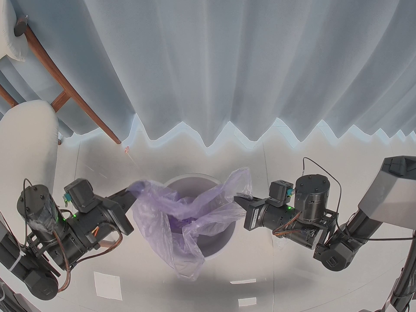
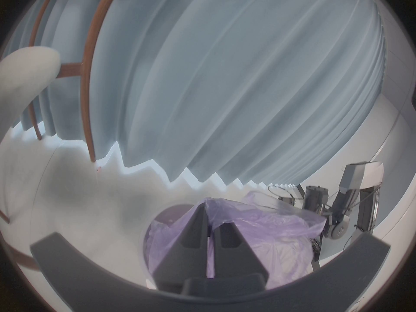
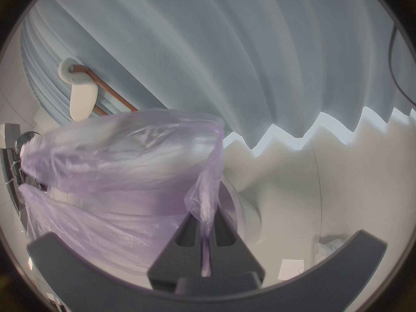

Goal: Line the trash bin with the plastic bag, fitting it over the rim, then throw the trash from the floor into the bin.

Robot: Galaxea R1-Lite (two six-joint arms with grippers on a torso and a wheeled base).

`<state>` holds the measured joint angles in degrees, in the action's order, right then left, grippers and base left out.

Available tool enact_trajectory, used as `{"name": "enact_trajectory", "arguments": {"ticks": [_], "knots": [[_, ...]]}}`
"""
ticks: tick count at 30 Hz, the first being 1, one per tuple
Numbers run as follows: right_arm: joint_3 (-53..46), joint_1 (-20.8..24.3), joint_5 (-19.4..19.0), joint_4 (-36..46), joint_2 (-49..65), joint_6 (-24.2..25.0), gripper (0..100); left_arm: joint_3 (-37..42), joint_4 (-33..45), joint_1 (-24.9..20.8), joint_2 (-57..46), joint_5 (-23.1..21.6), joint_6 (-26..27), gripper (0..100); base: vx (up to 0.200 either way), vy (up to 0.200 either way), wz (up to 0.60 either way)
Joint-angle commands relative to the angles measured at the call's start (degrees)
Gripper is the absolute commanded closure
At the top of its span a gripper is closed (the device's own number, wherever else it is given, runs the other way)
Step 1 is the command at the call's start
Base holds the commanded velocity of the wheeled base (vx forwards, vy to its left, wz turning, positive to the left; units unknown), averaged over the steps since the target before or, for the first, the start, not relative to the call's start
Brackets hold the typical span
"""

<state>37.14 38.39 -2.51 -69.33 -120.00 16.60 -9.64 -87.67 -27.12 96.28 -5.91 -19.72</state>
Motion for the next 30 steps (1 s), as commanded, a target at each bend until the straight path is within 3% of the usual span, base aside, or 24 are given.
{"name": "enact_trajectory", "arguments": {"ticks": [1,9,16,18,30], "knots": [[0.6,-0.1,-1.3,0.2,0.2,1.9,100,-7.8,4.7,-0.6,0.6,-0.1,1.0,100,0.000,0.000,0.00],[2.4,-0.4,-2.0,3.2,0.1,5.5,100,-15.5,17.0,-1.4,-0.2,-0.2,1.1,100,0.000,0.000,0.00],[4.0,-0.5,-2.0,5.4,0.3,8.4,100,-20.2,20.9,-2.6,0.5,-0.9,1.1,100,0.000,0.000,0.00],[5.0,-0.2,-2.0,7.1,0.3,11.7,100,-21.8,21.8,-3.6,0.4,-1.3,1.0,100,0.000,0.000,0.00],[6.6,-0.5,-2.0,9.1,-1.0,13.5,100,-16.1,20.6,-4.0,-0.7,-2.4,0.9,100,0.000,0.000,0.00]]}}
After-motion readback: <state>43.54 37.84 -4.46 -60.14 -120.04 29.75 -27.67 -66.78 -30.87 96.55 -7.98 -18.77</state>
